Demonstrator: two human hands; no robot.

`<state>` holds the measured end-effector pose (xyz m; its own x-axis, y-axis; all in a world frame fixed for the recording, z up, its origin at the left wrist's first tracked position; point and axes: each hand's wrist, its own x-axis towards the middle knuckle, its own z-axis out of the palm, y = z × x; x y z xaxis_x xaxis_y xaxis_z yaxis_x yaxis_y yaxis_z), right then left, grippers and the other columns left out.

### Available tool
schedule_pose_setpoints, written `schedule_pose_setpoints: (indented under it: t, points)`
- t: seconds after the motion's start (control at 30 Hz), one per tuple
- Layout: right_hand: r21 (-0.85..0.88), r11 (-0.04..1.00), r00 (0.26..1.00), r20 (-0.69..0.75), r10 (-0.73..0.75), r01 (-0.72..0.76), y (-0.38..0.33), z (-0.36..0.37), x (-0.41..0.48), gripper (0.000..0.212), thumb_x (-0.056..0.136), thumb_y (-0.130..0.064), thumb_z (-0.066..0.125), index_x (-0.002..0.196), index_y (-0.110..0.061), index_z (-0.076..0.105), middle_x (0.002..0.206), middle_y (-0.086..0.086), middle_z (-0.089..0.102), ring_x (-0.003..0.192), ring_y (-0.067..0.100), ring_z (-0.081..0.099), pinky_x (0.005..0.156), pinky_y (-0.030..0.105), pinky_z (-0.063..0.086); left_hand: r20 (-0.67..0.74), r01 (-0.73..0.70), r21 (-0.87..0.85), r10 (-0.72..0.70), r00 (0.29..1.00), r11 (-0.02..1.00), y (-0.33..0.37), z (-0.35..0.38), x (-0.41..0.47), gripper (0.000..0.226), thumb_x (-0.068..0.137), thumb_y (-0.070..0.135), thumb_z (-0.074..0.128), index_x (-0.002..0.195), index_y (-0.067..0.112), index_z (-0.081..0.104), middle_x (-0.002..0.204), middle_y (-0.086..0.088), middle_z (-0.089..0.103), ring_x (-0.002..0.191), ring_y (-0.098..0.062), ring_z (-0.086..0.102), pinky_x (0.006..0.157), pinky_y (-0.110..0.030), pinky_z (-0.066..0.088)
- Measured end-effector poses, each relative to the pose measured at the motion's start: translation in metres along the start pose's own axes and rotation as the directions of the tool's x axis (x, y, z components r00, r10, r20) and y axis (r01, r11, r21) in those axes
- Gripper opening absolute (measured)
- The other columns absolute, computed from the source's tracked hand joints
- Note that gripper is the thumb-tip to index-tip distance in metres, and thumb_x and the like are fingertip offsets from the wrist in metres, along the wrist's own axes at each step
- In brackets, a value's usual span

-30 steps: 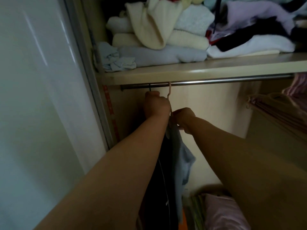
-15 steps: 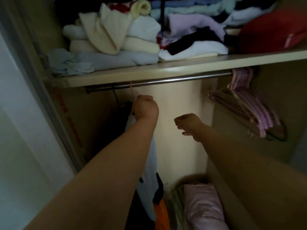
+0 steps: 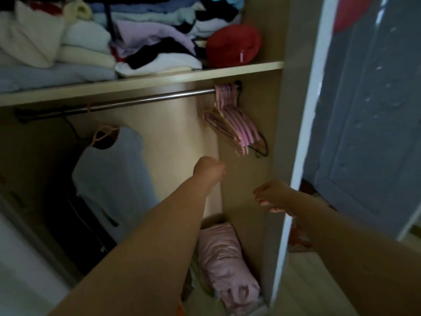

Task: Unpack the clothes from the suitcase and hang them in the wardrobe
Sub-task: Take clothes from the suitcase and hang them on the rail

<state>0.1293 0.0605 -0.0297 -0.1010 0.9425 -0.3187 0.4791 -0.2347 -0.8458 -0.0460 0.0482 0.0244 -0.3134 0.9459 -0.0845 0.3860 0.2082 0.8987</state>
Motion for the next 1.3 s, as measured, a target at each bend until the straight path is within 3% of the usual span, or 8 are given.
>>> schedule_pose_setpoints:
  t: [0.17, 0.27, 0.4, 0.47, 0.67, 0.83, 0.97, 1.3]
  points:
    - [-0.064, 0.996, 0.995, -0.084, 0.060, -0.066, 0.051, -0.053, -0.027, 0.016, 0.090, -0.012, 0.058, 0.102, -0.007, 0.067, 0.076, 0.003, 0.063, 0.060, 0.011, 0.057, 0.052, 0.022, 0.044, 0.158, 0.000, 0.094, -0.015, 0.987, 0.996, 0.010, 0.066, -0.028, 0.019, 0.086, 0.010, 0.059, 0.068, 0.016, 0.061, 0.069, -0.006, 0.064, 0.072, -0.024, 0.061, 0.053, -0.023, 0.041]
    - [-0.061, 0.992, 0.984, -0.149, 0.101, -0.111, 0.072, -0.077, -0.040, 0.008, 0.091, -0.009, 0.057, 0.092, -0.006, 0.064, 0.071, 0.004, 0.059, 0.057, 0.014, 0.055, 0.048, 0.019, 0.045, 0.224, -0.010, 0.151, -0.025, 0.974, 0.988, 0.015, 0.097, -0.037, 0.018, 0.087, 0.009, 0.058, 0.070, 0.014, 0.060, 0.085, -0.012, 0.068, 0.075, -0.025, 0.061, 0.058, -0.025, 0.043]
    - [-0.061, 0.988, 0.975, -0.183, 0.126, -0.139, 0.101, -0.104, -0.050, 0.011, 0.090, -0.008, 0.058, 0.097, -0.009, 0.067, 0.105, 0.016, 0.065, 0.098, 0.030, 0.064, 0.091, 0.038, 0.052, 0.299, -0.075, 0.252, -0.004, 0.954, 0.965, 0.022, 0.139, -0.045, 0.011, 0.090, 0.014, 0.057, 0.085, 0.011, 0.065, 0.080, -0.007, 0.065, 0.068, -0.019, 0.060, 0.057, -0.027, 0.048]
    - [0.000, 0.989, 0.972, -0.185, 0.145, -0.148, 0.112, -0.118, -0.049, 0.013, 0.087, -0.004, 0.062, 0.096, -0.011, 0.066, 0.115, 0.018, 0.064, 0.110, 0.036, 0.060, 0.096, 0.044, 0.049, 0.356, -0.083, 0.254, -0.014, 0.934, 0.964, 0.026, 0.158, -0.043, 0.011, 0.090, 0.015, 0.058, 0.093, 0.008, 0.067, 0.083, -0.008, 0.067, 0.066, -0.016, 0.059, 0.053, -0.024, 0.046]
    - [0.024, 0.985, 0.932, -0.321, 0.169, -0.171, 0.139, -0.140, -0.028, 0.032, 0.080, -0.006, 0.069, 0.111, 0.000, 0.063, 0.115, 0.022, 0.064, 0.100, 0.033, 0.061, 0.092, 0.044, 0.050, 0.472, -0.124, 0.294, -0.032, 0.881, 0.948, 0.032, 0.209, -0.033, 0.021, 0.084, 0.013, 0.059, 0.100, 0.003, 0.068, 0.098, -0.014, 0.072, 0.087, -0.025, 0.070, 0.063, -0.029, 0.049]
    - [-0.017, 0.980, 0.897, -0.406, 0.174, -0.198, 0.154, -0.148, -0.004, 0.021, 0.086, -0.016, 0.063, 0.102, -0.003, 0.067, 0.089, 0.011, 0.059, 0.075, 0.021, 0.051, 0.059, 0.024, 0.039, 0.578, -0.188, 0.311, -0.028, 0.816, 0.931, 0.028, 0.253, -0.012, 0.019, 0.084, 0.014, 0.063, 0.098, 0.003, 0.070, 0.093, -0.015, 0.072, 0.082, -0.028, 0.070, 0.075, -0.036, 0.059]
    - [0.087, 0.955, 0.840, -0.459, 0.290, -0.282, 0.190, -0.155, 0.013, 0.007, 0.080, -0.004, 0.064, 0.075, -0.006, 0.069, 0.077, 0.011, 0.065, 0.075, 0.026, 0.060, 0.071, 0.036, 0.052, 0.640, -0.289, 0.347, 0.000, 0.768, 0.892, 0.014, 0.287, 0.007, 0.023, 0.088, 0.016, 0.059, 0.102, 0.002, 0.069, 0.100, -0.016, 0.070, 0.094, -0.030, 0.067, 0.084, -0.037, 0.054]
    - [0.189, 0.801, 0.668, -0.463, 0.582, -0.568, 0.306, -0.163, -0.003, 0.022, 0.086, -0.009, 0.055, 0.102, -0.008, 0.070, 0.105, 0.013, 0.068, 0.103, 0.031, 0.062, 0.080, 0.031, 0.049, 0.767, -0.387, 0.388, -0.060, 0.639, 0.837, -0.057, 0.376, 0.018, 0.013, 0.084, 0.018, 0.064, 0.092, 0.012, 0.071, 0.101, -0.010, 0.069, 0.099, -0.029, 0.063, 0.091, -0.039, 0.053]
